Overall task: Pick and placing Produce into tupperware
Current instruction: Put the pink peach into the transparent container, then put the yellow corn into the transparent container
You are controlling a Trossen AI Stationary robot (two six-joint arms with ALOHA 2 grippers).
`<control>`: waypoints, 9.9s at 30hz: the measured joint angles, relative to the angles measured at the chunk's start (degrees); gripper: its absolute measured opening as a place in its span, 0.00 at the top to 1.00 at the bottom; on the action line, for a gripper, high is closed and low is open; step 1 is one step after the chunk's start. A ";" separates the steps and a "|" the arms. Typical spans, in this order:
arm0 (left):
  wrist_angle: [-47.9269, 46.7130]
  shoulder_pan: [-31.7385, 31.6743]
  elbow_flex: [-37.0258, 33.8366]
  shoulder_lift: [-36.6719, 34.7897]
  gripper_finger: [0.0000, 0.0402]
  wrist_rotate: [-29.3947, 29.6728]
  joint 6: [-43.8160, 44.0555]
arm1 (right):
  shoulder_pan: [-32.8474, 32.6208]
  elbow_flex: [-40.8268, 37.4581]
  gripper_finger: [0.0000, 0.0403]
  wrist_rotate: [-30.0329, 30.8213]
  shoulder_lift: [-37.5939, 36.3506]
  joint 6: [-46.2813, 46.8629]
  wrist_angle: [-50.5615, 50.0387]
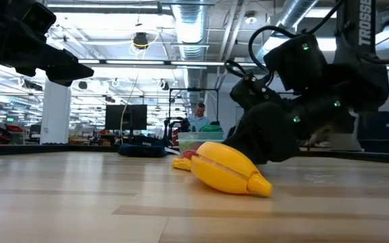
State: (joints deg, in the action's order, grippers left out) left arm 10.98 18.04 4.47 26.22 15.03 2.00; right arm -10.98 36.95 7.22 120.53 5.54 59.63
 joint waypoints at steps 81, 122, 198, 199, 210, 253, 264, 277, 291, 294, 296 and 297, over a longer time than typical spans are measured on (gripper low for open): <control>-1.68 -0.02 0.02 0.04 0.31 -0.28 0.35 | 2.08 4.83 0.69 -4.40 2.84 0.06 -2.51; -1.19 -0.02 0.02 0.04 0.31 -1.08 0.72 | -3.71 4.68 0.71 5.38 -26.04 -4.72 -40.06; -0.92 0.00 0.04 0.04 0.31 -1.32 0.20 | 31.36 4.76 0.71 -1.24 -27.13 -14.58 -44.57; -0.90 -0.02 0.04 0.02 0.31 -1.38 0.20 | 31.47 4.76 0.71 -1.25 -26.68 -14.58 -43.79; -0.92 -0.01 0.04 0.02 0.31 -1.29 0.17 | 33.26 4.78 0.71 -2.45 -26.47 -12.99 -43.37; 5.83 -0.09 0.04 7.71 0.31 -0.28 -0.61 | 24.63 4.76 0.41 -4.97 -52.94 -15.32 -63.51; 21.65 -0.11 0.15 25.91 0.31 0.16 2.27 | 19.78 4.76 0.41 -1.34 -70.33 -4.50 -89.06; 29.58 -0.13 10.19 41.12 0.31 -2.32 -1.95 | 9.46 4.74 0.41 -0.92 -73.30 7.66 -101.22; 12.54 -2.03 23.66 55.20 0.31 3.31 12.92 | -0.27 -4.00 0.41 5.38 -73.66 17.86 -98.88; 7.31 -2.03 27.79 58.69 0.31 2.25 14.33 | -1.87 -6.60 0.41 6.71 -73.64 18.28 -95.19; 4.18 -2.03 30.77 61.03 0.31 1.69 15.81 | -2.94 -7.91 0.41 7.43 -73.64 18.47 -92.76; 2.53 -2.03 32.30 62.12 0.31 1.50 16.67 | -3.45 -8.58 0.41 7.98 -73.64 18.49 -91.38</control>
State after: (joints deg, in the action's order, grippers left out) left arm 13.52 16.01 36.77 88.35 16.53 18.67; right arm -14.43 28.37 15.19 46.89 24.03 -31.75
